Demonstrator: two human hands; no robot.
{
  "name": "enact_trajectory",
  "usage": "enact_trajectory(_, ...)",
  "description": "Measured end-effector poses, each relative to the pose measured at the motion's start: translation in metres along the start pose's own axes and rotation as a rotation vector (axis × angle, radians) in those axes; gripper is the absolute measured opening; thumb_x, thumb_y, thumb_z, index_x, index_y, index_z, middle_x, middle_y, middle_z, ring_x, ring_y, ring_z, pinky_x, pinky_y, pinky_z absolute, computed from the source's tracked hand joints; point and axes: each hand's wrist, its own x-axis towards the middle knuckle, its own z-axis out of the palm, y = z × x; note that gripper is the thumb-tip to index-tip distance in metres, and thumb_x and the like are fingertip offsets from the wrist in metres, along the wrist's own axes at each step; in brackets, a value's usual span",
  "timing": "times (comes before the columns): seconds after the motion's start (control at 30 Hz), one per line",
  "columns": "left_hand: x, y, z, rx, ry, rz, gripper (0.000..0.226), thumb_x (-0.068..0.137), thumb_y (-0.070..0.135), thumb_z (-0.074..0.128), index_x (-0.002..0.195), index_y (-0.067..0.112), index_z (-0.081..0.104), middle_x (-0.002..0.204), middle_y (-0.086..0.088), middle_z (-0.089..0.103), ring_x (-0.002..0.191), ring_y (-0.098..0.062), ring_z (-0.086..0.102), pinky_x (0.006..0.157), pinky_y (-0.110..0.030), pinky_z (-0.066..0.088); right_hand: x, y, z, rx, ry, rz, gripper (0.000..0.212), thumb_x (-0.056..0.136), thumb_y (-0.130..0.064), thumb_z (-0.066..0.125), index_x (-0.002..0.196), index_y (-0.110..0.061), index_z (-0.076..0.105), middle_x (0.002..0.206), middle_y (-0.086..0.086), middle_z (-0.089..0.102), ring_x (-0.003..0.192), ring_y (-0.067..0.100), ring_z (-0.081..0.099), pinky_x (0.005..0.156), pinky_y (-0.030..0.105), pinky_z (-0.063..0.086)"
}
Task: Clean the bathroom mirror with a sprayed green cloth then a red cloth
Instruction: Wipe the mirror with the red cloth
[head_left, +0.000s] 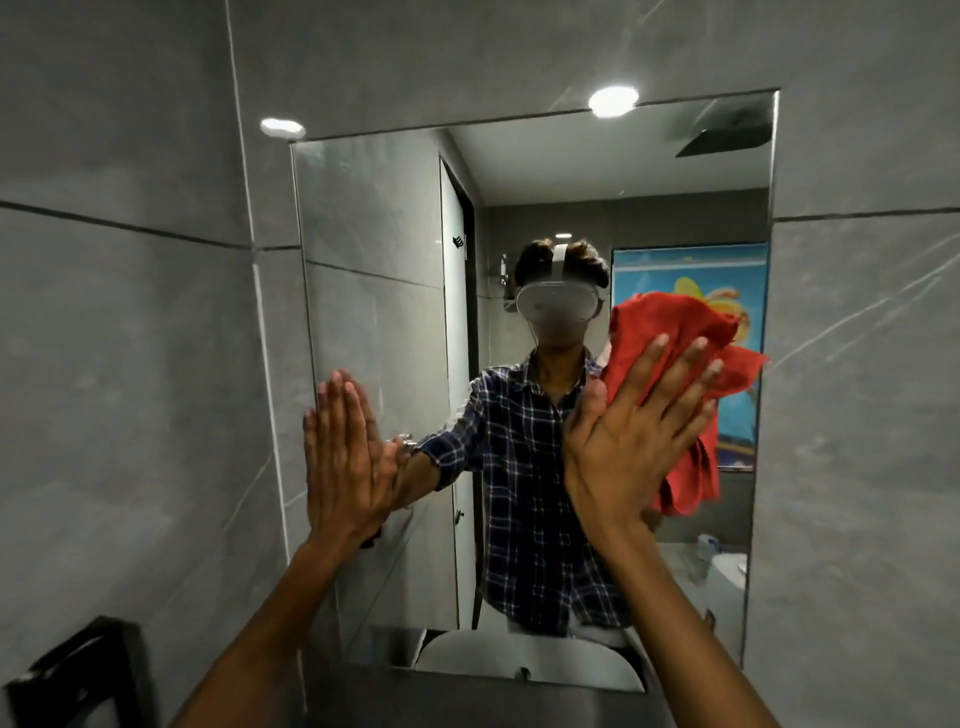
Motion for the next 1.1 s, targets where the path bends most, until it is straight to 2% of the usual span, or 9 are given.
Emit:
enact_trajectory(0.1, -0.004, -0.005, 0.004, -0.019, 0.01, 0.014, 0.071, 0.104, 0.049, 0.001, 0.162, 0.009, -0.007, 0.172, -0.024, 0.01, 0.16, -0.039, 0.011, 0.13, -0.057, 0.012, -0.013, -0.049, 0.011, 0.053, -0.004, -0.094, 0.07, 0.108, -0.042, 0.03, 0.166, -0.014, 0.002, 0.173, 0.019, 0.007, 0.161, 0.04, 0.007, 0.13, 0.059, 0.008)
enact_trajectory(0.27, -0.004, -0.013, 0.011, -0.029, 0.039, 0.041, 0.069, 0.105, 0.041, 0.011, 0.164, 0.008, -0.002, 0.174, -0.016, 0.002, 0.163, -0.031, 0.004, 0.13, -0.057, 0.014, -0.053, -0.101, 0.027, 0.184, -0.221, -0.731, 0.071, 0.104, -0.037, 0.043, 0.165, -0.011, 0.018, 0.174, 0.015, 0.008, 0.162, 0.036, 0.007, 0.131, 0.055, 0.006)
enact_trajectory(0.43, -0.005, -0.009, 0.008, -0.082, 0.033, 0.016, 0.071, 0.105, 0.043, 0.016, 0.163, 0.002, 0.009, 0.175, -0.011, 0.002, 0.163, -0.03, 0.006, 0.132, -0.053, 0.012, -0.055, -0.055, 0.024, 0.105, -0.343, -1.106, 0.075, 0.1, -0.031, 0.046, 0.166, -0.017, 0.013, 0.176, 0.007, 0.002, 0.163, 0.031, 0.0, 0.131, 0.055, 0.006)
enact_trajectory(0.53, -0.006, -0.011, 0.0, -0.009, -0.005, 0.017, 0.071, 0.103, 0.038, 0.014, 0.163, 0.002, 0.005, 0.174, -0.016, 0.002, 0.163, -0.032, 0.004, 0.13, -0.056, 0.014, -0.041, 0.013, 0.002, -0.008, -0.307, -1.056, 0.083, 0.097, -0.034, 0.052, 0.167, -0.023, 0.009, 0.176, 0.005, -0.007, 0.163, 0.028, -0.003, 0.13, 0.057, 0.003)
enact_trajectory(0.67, -0.002, -0.012, -0.001, 0.003, -0.028, -0.036, 0.074, 0.097, 0.031, 0.022, 0.163, 0.001, 0.006, 0.174, -0.018, 0.004, 0.163, -0.031, 0.003, 0.129, -0.058, 0.016, -0.014, 0.077, -0.013, -0.021, -0.131, -0.378, 0.071, 0.105, -0.036, 0.039, 0.167, -0.018, 0.01, 0.175, 0.014, -0.002, 0.163, 0.032, -0.006, 0.131, 0.057, 0.006)
enact_trajectory(0.73, -0.002, -0.004, -0.002, -0.011, -0.038, -0.035, 0.074, 0.097, 0.031, 0.022, 0.162, -0.001, 0.009, 0.173, -0.02, 0.007, 0.162, -0.033, 0.005, 0.129, -0.058, 0.016, -0.015, 0.06, -0.013, 0.029, -0.047, -0.06, 0.068, 0.106, -0.036, 0.034, 0.167, -0.02, 0.005, 0.175, 0.014, 0.002, 0.163, 0.034, 0.0, 0.132, 0.055, 0.006)
enact_trajectory(0.83, -0.003, 0.005, -0.003, 0.0, -0.034, -0.012, 0.073, 0.098, 0.032, 0.021, 0.161, -0.003, 0.012, 0.172, -0.022, 0.009, 0.162, -0.035, 0.007, 0.13, -0.058, 0.016, -0.023, -0.002, -0.008, 0.111, 0.047, 0.161, 0.073, 0.106, -0.034, 0.037, 0.165, -0.024, -0.005, 0.175, 0.012, 0.004, 0.162, 0.037, 0.008, 0.13, 0.056, 0.009)
enact_trajectory(0.97, -0.002, -0.003, -0.001, 0.012, -0.022, 0.01, 0.073, 0.099, 0.033, 0.022, 0.163, 0.003, 0.003, 0.172, -0.023, 0.009, 0.161, -0.037, 0.009, 0.129, -0.059, 0.018, -0.053, -0.073, 0.018, 0.128, 0.062, -0.009, 0.068, 0.107, -0.034, 0.029, 0.166, -0.022, -0.003, 0.175, 0.006, -0.007, 0.162, 0.033, -0.004, 0.131, 0.054, -0.002)
enact_trajectory(1.1, 0.001, -0.002, -0.006, -0.007, -0.07, 0.0, 0.075, 0.101, 0.041, 0.015, 0.161, -0.003, 0.012, 0.172, -0.024, 0.01, 0.161, -0.037, 0.009, 0.128, -0.06, 0.019, -0.087, -0.073, 0.028, 0.138, -0.213, -0.68, 0.083, 0.095, -0.025, 0.057, 0.166, -0.017, 0.015, 0.175, 0.01, -0.003, 0.163, 0.034, -0.003, 0.131, 0.053, -0.008)
